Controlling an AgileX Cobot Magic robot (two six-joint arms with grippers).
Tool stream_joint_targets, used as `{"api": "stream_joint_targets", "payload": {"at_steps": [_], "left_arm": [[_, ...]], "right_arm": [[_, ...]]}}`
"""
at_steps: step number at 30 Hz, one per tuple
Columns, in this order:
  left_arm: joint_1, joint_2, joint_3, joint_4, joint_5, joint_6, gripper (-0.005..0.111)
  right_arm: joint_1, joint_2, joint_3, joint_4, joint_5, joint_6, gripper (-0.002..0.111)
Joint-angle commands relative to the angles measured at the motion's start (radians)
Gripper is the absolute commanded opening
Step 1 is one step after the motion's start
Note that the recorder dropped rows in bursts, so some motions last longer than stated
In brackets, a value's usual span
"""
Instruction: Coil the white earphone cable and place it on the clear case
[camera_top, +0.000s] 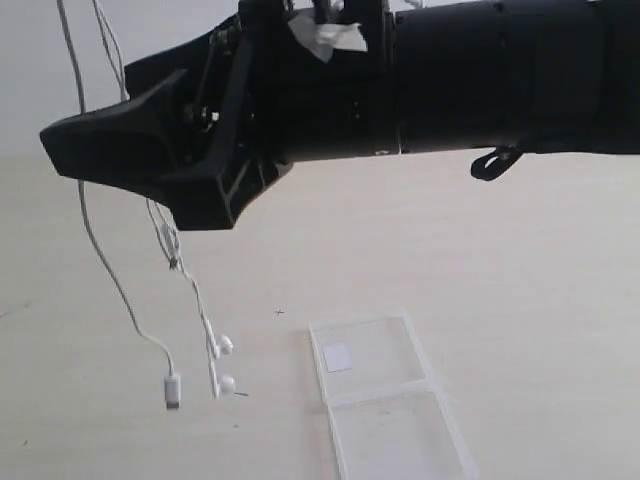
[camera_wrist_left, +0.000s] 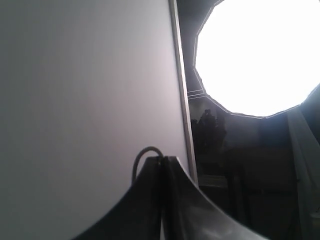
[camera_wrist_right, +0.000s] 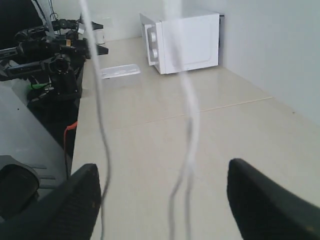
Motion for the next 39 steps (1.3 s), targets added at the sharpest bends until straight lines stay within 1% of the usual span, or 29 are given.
{"api": "stream_joint_targets", "payload": {"at_steps": [1, 3, 5, 6, 7, 8, 9, 11, 13, 15, 17, 21, 23, 29, 39], "left_arm": [[-0.002, 0.000, -0.004, -0.016, 0.005, 0.003, 0.000], [-0.002, 0.000, -0.004, -0.016, 0.005, 0.007, 0.000], [-0.002, 0.000, -0.004, -0.016, 0.005, 0.007, 0.000], [-0.002, 0.000, -0.004, -0.016, 0.005, 0.011, 0.000], [-0.002, 0.000, -0.004, -0.016, 0.005, 0.011, 0.000], [-0.002, 0.005, -0.004, -0.016, 0.005, 0.011, 0.000], [-0.002, 0.005, -0.004, -0.016, 0.005, 0.011, 0.000], [-0.002, 0.011, -0.004, -0.018, 0.005, 0.011, 0.000], [-0.002, 0.011, -0.004, -0.018, 0.003, 0.011, 0.000], [-0.002, 0.011, -0.004, -0.018, 0.003, 0.014, 0.000], [-0.002, 0.011, -0.004, -0.018, 0.003, 0.014, 0.000], [-0.002, 0.011, -0.004, -0.020, 0.003, 0.013, 0.000], [-0.002, 0.011, -0.004, -0.020, 0.003, 0.013, 0.000], [-0.002, 0.011, -0.004, -0.038, -0.001, 0.017, 0.000], [-0.002, 0.011, -0.004, -0.042, -0.024, 0.018, 0.000]], "right_arm": [[0.001, 0.028, -0.008, 0.007, 0.026, 0.054, 0.069], [0.001, 0.033, -0.008, 0.007, 0.028, 0.055, 0.069], [0.001, 0.033, -0.008, 0.007, 0.028, 0.055, 0.066], [0.001, 0.033, -0.008, 0.007, 0.028, 0.055, 0.061], [0.001, 0.033, -0.008, 0.007, 0.028, 0.055, 0.058], [0.001, 0.033, -0.008, 0.007, 0.036, 0.055, 0.052], [0.001, 0.033, -0.008, 0.007, 0.040, 0.055, 0.050], [0.001, 0.033, -0.008, 0.007, 0.051, 0.055, 0.042], [0.001, 0.033, -0.008, 0.007, 0.070, 0.055, 0.031], [0.001, 0.033, -0.008, 0.007, 0.072, 0.055, 0.025], [0.001, 0.033, -0.008, 0.007, 0.077, 0.043, 0.027], [0.001, 0.033, -0.008, 0.007, 0.077, 0.043, 0.038], [0.001, 0.033, -0.008, 0.007, 0.077, 0.046, 0.041], [0.001, 0.035, -0.008, 0.007, 0.092, 0.049, 0.041], [0.001, 0.038, -0.008, 0.007, 0.114, 0.067, 0.032]]}}
